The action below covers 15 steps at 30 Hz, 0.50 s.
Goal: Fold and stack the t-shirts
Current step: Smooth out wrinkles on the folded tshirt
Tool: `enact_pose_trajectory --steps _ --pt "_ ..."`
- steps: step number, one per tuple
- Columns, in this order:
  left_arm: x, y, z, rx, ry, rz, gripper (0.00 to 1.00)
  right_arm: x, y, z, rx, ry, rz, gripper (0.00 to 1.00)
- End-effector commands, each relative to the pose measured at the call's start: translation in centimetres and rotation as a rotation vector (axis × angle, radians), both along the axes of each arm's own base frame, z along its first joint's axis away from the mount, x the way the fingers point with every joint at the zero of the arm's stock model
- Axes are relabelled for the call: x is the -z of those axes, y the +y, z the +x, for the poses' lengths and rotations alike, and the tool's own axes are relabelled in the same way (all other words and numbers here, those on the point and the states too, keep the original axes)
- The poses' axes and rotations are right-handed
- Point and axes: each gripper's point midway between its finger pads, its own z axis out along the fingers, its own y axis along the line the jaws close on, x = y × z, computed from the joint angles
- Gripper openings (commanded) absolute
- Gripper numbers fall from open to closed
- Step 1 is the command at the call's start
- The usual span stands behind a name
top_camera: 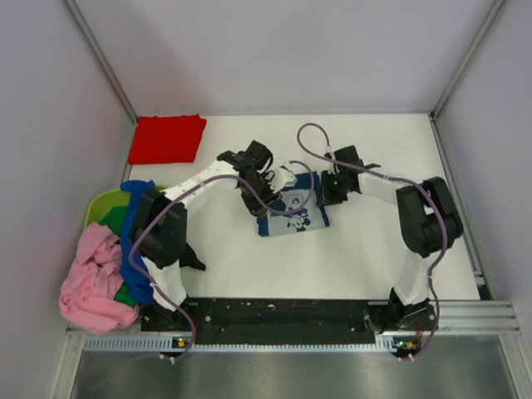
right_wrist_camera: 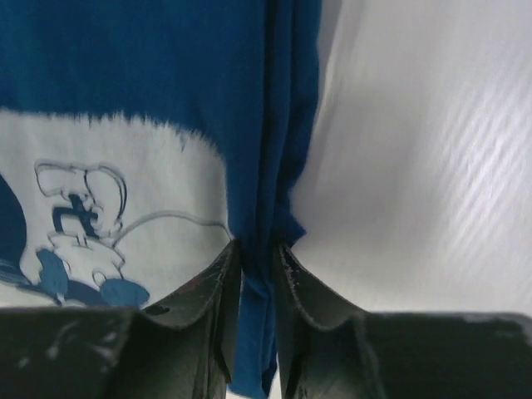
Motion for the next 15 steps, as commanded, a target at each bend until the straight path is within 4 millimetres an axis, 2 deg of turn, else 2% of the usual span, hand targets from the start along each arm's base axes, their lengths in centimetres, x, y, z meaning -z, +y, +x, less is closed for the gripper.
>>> enact_pose_trajectory --steps 1,2,3,4,5,6,8,10,12,13,15 --pt "-2.1 1.5 0.2 -0.001 -0.076 -0.003 0.48 -0.8 2.6 5.9 0.014 -0.033 0.073 0.18" --pt "-2.6 1.9 0.3 -0.011 -0.087 -0.009 0.48 -1.7 3.5 8.2 0.016 -0.062 0.093 0.17" --pt "-2.8 2.4 0.3 -0.018 -0.089 -0.011 0.48 -1.1 4.1 9.1 0.016 -0.048 0.110 0.17" --pt "-3.0 3.0 0.5 -0.030 -0.096 -0.012 0.48 -2.9 5.5 11.6 0.010 -0.095 0.158 0.17" --pt "-3.1 3.6 0.7 -0.044 -0.103 -0.009 0.49 -3.3 6.9 13.0 -0.007 -0.102 0.196 0.19" --pt "-3.1 4.2 1.0 -0.061 -0.105 -0.003 0.49 -4.4 8.4 14.5 -0.027 -0.121 0.247 0.22" --pt "-3.0 5.1 1.5 -0.086 -0.102 0.000 0.49 -6.3 11.1 16.7 -0.072 -0.159 0.323 0.31" --pt "-2.9 5.5 1.6 -0.082 -0.093 -0.002 0.49 -7.9 13.1 18.1 -0.113 -0.212 0.349 0.39" --pt "-2.9 6.0 2.4 -0.078 -0.119 0.019 0.50 -10.6 13.4 18.8 -0.112 -0.278 0.346 0.50" --pt "-2.9 6.5 3.4 -0.098 -0.150 0.043 0.51 -11.8 12.8 19.0 -0.089 -0.298 0.339 0.53" --pt "-2.9 7.7 6.2 -0.167 -0.214 0.071 0.52 -13.4 10.4 18.7 -0.017 -0.320 0.294 0.53"
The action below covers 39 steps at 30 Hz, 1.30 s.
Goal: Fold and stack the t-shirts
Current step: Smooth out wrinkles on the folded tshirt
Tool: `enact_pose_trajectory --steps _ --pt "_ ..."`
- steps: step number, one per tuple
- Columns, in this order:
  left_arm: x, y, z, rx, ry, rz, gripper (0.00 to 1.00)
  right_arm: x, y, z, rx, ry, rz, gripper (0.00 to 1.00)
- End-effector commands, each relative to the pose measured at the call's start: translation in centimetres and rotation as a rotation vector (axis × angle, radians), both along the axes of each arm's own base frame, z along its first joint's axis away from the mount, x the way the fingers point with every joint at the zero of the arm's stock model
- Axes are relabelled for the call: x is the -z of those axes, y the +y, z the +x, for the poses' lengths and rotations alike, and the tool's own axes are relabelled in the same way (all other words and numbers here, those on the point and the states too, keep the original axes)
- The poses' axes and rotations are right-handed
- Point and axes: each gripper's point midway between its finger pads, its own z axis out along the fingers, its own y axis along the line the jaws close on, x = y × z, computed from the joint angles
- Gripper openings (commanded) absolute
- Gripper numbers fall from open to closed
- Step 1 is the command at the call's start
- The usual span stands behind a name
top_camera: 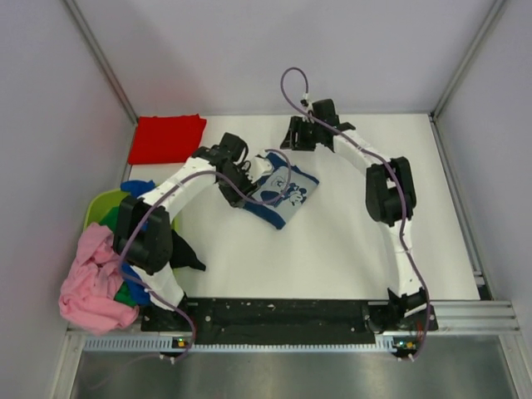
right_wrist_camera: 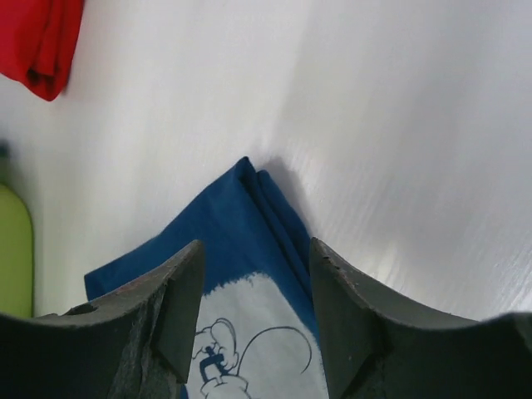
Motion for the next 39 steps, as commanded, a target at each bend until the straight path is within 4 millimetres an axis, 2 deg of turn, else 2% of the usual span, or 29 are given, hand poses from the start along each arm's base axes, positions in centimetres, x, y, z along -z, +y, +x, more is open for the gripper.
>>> enact_pose_trajectory --steps 1,5,6,7,8,9,10,12,14,16,18,23,26,28,29,30,32,33,35,39 --pt "-1.1 1.9 5.1 -0.086 -0.142 0.045 0.52 -7.7 -2.5 -0.5 0.099 -0.104 -0.004 0.53" --pt "-0.2 3.6 9.8 -0.222 -0.148 0.062 0.49 -8.1 -7.6 -4.6 0.203 -0.130 -0.149 0.53" --pt "0.1 3.8 10.5 -0.239 -0.147 0.057 0.48 -7.6 -8.7 -6.0 0.217 -0.126 -0.184 0.53" --pt "0.6 3.7 11.3 -0.248 -0.150 0.058 0.47 -5.7 -9.9 -7.7 0.235 -0.087 -0.229 0.52" --pt "1.1 3.7 11.9 -0.253 -0.156 0.064 0.47 -6.1 -10.5 -8.5 0.249 -0.095 -0.237 0.50" --pt "1.6 3.6 12.3 -0.253 -0.154 0.068 0.46 -4.8 -11.2 -9.7 0.262 -0.065 -0.253 0.48" --pt "2.1 3.4 12.5 -0.248 -0.146 0.068 0.46 -3.2 -11.6 -11.2 0.265 -0.025 -0.261 0.46" --pt "3.5 2.8 12.2 -0.222 -0.109 0.058 0.45 -0.8 -11.5 -12.8 0.244 0.038 -0.251 0.40" --pt "4.5 2.0 11.3 -0.189 -0.076 0.048 0.45 1.5 -11.2 -13.7 0.226 0.100 -0.251 0.34" --pt "5.2 1.2 9.9 -0.138 -0.056 0.041 0.45 2.9 -10.5 -13.9 0.202 0.144 -0.237 0.33" --pt "6.5 0.5 7.5 -0.074 -0.021 0.036 0.45 3.7 -9.8 -13.1 0.190 0.162 -0.219 0.32" --pt "8.8 -1.6 1.5 0.126 0.025 0.048 0.45 5.2 -7.2 -8.9 0.162 0.216 -0.182 0.30" --pt "9.4 -4.0 -4.1 0.279 0.106 0.008 0.46 4.7 -4.0 -5.5 0.130 0.221 -0.090 0.29" --pt "8.7 -6.0 -7.9 0.400 0.139 -0.038 0.46 3.7 -1.2 -3.8 0.093 0.202 -0.026 0.29" --pt "8.2 -6.9 -9.3 0.450 0.141 -0.056 0.45 2.4 0.5 -2.7 0.060 0.161 0.004 0.29" --pt "7.4 -7.6 -10.1 0.475 0.125 -0.071 0.46 2.1 1.9 -2.4 0.024 0.143 0.017 0.29" --pt "6.3 -8.0 -9.9 0.459 0.094 -0.069 0.46 1.6 3.4 -2.4 0.001 0.130 0.028 0.29" --pt "6.1 -7.4 -9.0 0.429 0.060 -0.031 0.45 1.5 3.2 -2.3 0.012 0.130 0.028 0.29" --pt "6.1 -5.8 -7.3 0.375 0.015 0.044 0.46 1.9 2.3 -2.4 0.030 0.126 -0.004 0.31" --pt "6.0 -4.0 -6.2 0.341 0.004 0.073 0.46 1.9 -0.3 -3.0 0.049 0.112 -0.058 0.33"
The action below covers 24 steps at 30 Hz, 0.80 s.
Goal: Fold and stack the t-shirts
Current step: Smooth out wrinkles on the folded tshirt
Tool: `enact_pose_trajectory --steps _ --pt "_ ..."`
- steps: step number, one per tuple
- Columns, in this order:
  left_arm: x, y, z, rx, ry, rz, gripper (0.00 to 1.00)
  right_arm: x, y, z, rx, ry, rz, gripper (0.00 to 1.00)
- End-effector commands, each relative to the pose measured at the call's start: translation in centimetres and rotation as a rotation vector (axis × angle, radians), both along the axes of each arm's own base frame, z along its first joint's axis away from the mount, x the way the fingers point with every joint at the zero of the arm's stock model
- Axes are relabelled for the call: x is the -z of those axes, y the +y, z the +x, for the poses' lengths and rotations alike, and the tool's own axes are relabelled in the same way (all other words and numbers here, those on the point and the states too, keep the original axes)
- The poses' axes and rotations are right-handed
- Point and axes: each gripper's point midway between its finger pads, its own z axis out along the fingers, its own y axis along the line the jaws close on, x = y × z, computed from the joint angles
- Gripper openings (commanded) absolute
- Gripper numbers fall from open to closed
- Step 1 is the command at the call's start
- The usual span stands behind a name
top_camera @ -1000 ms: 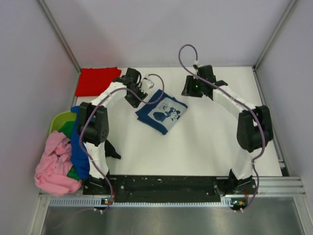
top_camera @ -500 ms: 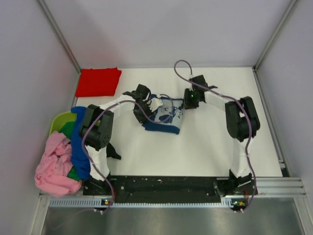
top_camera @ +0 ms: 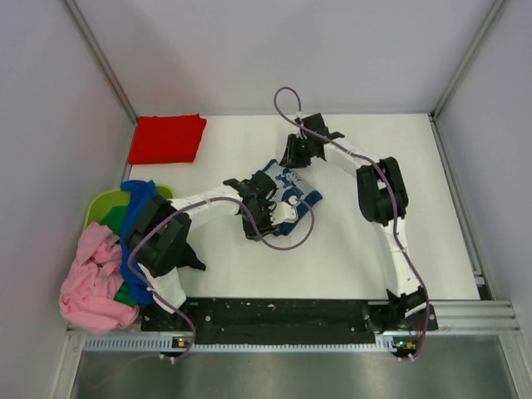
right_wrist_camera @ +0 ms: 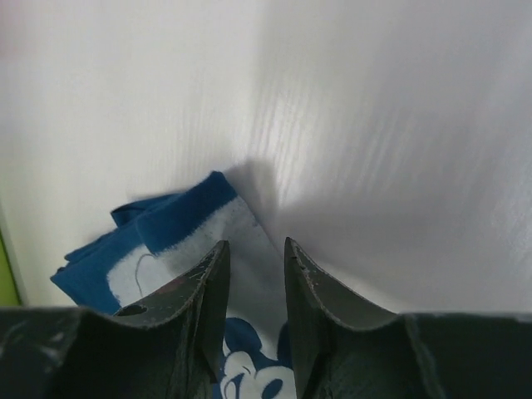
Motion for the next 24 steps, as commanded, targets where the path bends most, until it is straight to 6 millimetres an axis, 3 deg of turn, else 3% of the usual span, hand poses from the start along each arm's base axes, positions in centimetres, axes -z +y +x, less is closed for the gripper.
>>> enact_pose_trajectory --steps 1,5,8,11,13,14,18,21,24 --pt "-1.6 2.4 2.4 -0.070 -0.081 0.033 0.45 -2.5 -2.4 -0.2 0.010 -0.056 -0.040 0.33" --pt "-0.4 3.0 4.9 -0.144 -0.097 0.069 0.45 -2.3 -5.6 -1.1 0.046 -0.059 -0.123 0.33" --pt "0.6 3.4 7.7 -0.228 -0.111 0.085 0.45 -1.8 -7.4 -2.9 0.047 -0.049 -0.183 0.33" --pt "0.9 3.8 11.3 -0.315 -0.138 0.084 0.45 -0.8 -8.7 -5.9 0.028 -0.005 -0.220 0.33" --pt "0.4 4.2 14.3 -0.383 -0.167 0.079 0.45 -0.1 -8.9 -8.8 0.013 0.034 -0.224 0.33" --pt "-0.8 4.1 16.6 -0.416 -0.203 0.058 0.45 0.5 -8.8 -10.5 0.001 0.056 -0.225 0.34" --pt "-2.9 2.9 22.0 -0.453 -0.267 0.006 0.46 0.3 -5.7 -17.2 -0.052 0.060 -0.115 0.34" --pt "-3.8 1.7 24.2 -0.449 -0.287 -0.020 0.47 -0.3 -3.2 -22.0 -0.057 0.065 -0.045 0.34" --pt "-5.0 0.7 26.3 -0.443 -0.329 -0.051 0.48 -2.1 0.7 -25.1 -0.110 0.000 0.065 0.34"
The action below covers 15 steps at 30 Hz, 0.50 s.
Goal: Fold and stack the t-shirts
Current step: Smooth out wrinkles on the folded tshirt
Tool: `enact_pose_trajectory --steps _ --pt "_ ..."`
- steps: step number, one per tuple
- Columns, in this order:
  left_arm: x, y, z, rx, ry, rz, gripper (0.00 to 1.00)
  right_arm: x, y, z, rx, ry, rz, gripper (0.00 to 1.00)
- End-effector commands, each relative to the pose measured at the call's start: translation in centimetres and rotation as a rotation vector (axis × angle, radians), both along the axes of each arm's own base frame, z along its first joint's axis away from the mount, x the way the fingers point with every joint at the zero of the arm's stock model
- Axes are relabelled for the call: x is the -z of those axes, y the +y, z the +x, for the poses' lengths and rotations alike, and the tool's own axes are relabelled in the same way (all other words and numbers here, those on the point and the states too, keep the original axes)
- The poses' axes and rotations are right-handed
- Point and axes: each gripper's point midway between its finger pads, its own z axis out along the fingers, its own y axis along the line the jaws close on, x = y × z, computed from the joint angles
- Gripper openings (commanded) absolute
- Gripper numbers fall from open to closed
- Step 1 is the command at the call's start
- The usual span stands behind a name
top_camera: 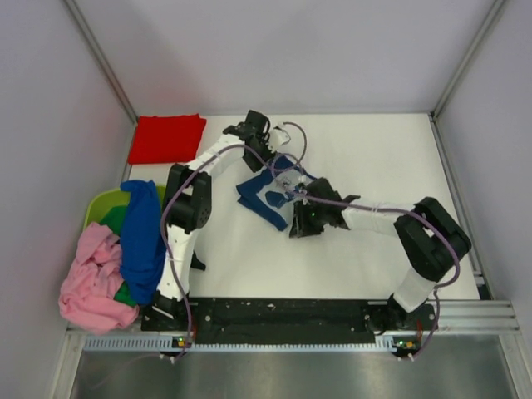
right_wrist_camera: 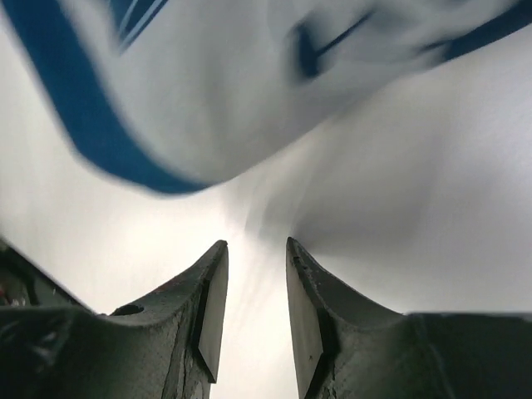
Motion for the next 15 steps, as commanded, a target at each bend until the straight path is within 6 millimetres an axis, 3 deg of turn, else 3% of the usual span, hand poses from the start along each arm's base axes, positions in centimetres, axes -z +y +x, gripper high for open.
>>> enact_pose_trajectory --steps 1,4,7,11,15 --pt "-3.2 -2.2 2.6 0.012 -0.085 -0.046 0.49 -4.6 6.7 -2.9 -0.053 -0.117 0.220 0.34" --pt "-5.7 -1.8 4.0 -0.037 -0.164 -0.056 0.51 -6.4 9.0 -3.1 -0.118 -0.160 0.227 0.34" --pt "-9.6 -0.8 3.8 -0.126 -0.215 -0.130 0.51 -8.0 8.2 -2.6 -0.125 -0.213 0.201 0.35" --pt "-12.1 1.2 0.8 -0.301 -0.168 -0.241 0.50 -10.1 4.5 -0.3 -0.139 -0.297 0.119 0.39" --pt "-12.6 1.4 -4.1 -0.405 -0.033 -0.388 0.50 -11.7 -0.8 5.9 -0.046 -0.379 0.053 0.42"
